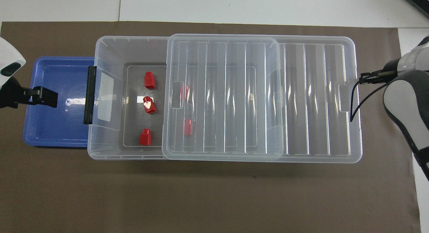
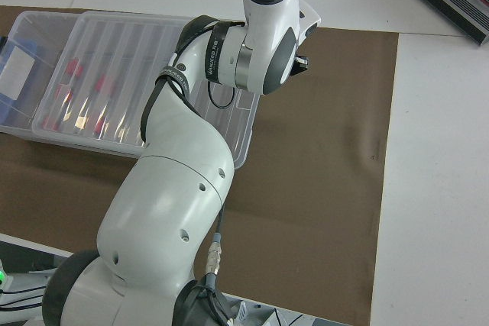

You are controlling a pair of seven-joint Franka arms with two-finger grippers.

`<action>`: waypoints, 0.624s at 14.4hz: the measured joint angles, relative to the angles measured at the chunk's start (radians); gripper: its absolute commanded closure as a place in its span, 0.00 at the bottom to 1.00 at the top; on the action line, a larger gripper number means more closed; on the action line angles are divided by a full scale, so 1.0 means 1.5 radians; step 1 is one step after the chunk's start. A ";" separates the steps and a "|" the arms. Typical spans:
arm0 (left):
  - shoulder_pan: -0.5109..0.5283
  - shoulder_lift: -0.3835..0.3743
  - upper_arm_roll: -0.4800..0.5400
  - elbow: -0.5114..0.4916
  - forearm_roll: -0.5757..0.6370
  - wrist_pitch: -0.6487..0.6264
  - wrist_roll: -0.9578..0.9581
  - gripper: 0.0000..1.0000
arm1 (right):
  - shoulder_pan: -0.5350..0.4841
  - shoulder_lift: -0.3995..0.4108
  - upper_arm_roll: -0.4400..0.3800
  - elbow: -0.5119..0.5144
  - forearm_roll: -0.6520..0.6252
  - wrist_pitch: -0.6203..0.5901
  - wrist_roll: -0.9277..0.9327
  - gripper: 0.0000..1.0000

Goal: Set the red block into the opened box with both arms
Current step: 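Slide the clear lid back over the box opening with the right gripper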

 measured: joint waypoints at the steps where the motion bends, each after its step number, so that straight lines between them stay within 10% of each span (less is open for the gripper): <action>1: 0.002 -0.001 0.000 0.001 0.000 -0.003 0.002 0.00 | 0.006 0.000 0.000 0.001 0.001 0.000 0.000 1.00; 9: 0.026 -0.028 0.001 0.050 -0.002 -0.078 0.058 0.00 | 0.067 0.000 0.001 0.003 0.004 0.001 0.074 1.00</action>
